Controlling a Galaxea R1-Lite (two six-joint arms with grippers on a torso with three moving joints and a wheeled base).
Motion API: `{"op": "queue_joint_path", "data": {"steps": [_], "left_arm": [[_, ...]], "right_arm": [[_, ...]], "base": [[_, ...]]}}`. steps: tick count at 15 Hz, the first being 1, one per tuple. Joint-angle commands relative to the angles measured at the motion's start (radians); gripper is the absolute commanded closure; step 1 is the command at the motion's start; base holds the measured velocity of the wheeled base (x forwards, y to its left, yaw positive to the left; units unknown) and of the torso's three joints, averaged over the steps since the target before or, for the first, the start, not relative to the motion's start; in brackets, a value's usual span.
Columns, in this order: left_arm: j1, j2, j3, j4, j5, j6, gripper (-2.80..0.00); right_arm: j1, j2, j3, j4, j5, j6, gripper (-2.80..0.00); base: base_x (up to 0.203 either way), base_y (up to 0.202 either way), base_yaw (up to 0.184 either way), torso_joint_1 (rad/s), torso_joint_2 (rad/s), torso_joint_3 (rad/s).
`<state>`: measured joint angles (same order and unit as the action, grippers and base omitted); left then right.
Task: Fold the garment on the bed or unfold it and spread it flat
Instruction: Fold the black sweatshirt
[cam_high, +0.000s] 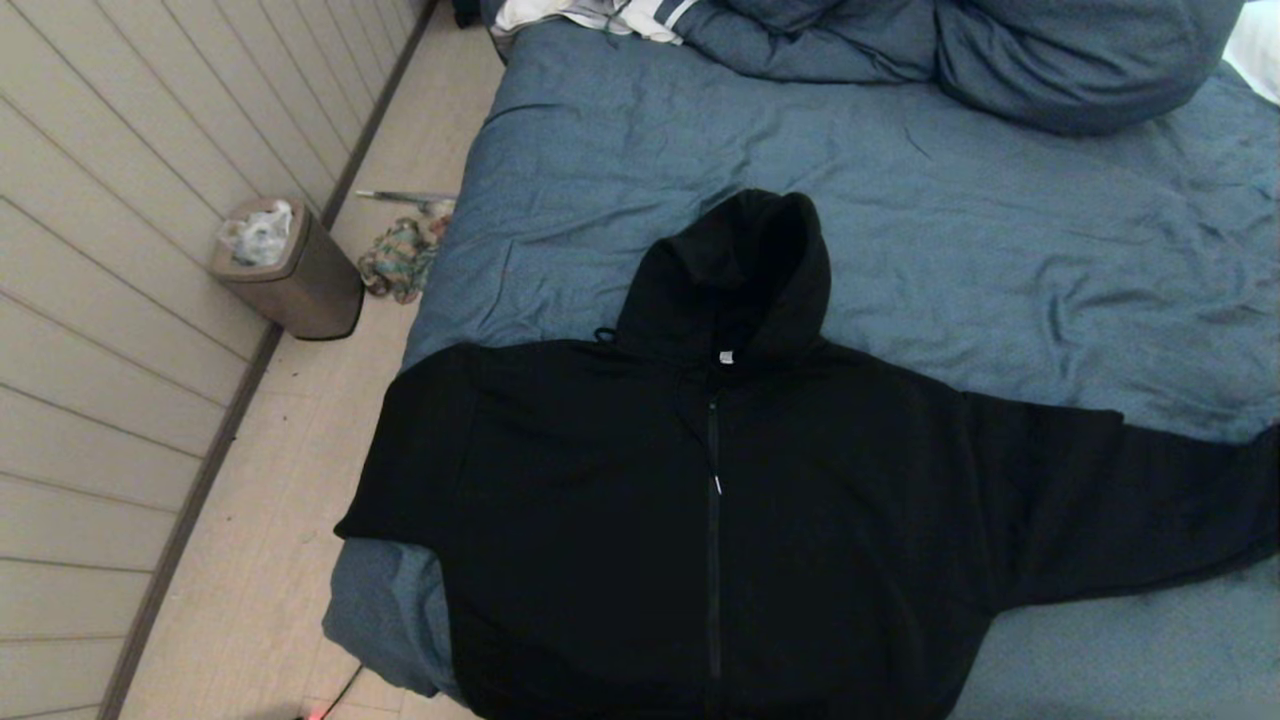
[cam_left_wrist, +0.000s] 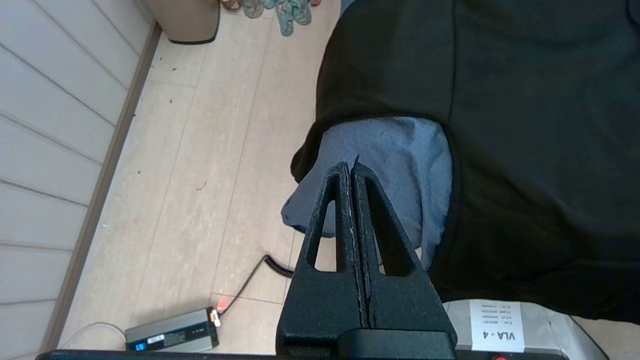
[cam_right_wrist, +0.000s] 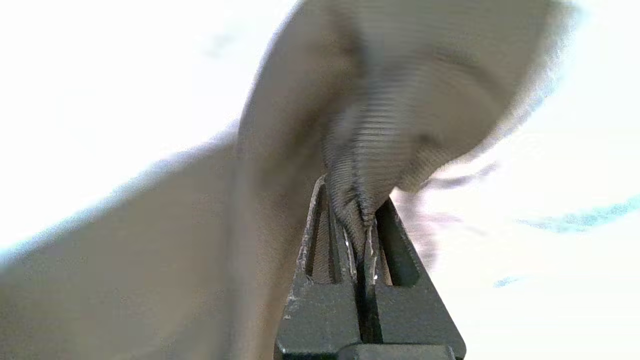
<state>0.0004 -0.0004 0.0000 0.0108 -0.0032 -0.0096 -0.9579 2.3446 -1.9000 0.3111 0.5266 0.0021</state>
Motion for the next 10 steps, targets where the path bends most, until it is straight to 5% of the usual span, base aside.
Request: {"op": "queue_joint_path", "data": {"steps": [1, 5, 8, 10], "left_arm": [[0.001, 0.0, 0.0, 0.0, 0.0, 0.0, 0.0], [0.0, 0.0, 0.0, 0.0, 0.0, -0.001, 0.0], [0.001, 0.0, 0.0, 0.0, 0.0, 0.0, 0.0], [0.001, 0.0, 0.0, 0.0, 0.0, 0.0, 0.0]], "right_arm": [[0.007, -0.126, 0.025, 0.003, 0.027, 0.026, 0.0], [0.133, -0.427, 0.13, 0.002, 0.059, 0.138, 0.0], [0.423, -0.603, 0.195, 0.004, 0.049, 0.217, 0.0], [0.664, -0.66, 0.197, 0.004, -0.024, 0.266, 0.0]], "base": [[0.0, 0.0, 0.0, 0.0, 0.0, 0.0], [0.0, 0.0, 0.0, 0.0, 0.0, 0.0], [0.0, 0.0, 0.0, 0.0, 0.0, 0.0], [0.0, 0.0, 0.0, 0.0, 0.0, 0.0]]}}
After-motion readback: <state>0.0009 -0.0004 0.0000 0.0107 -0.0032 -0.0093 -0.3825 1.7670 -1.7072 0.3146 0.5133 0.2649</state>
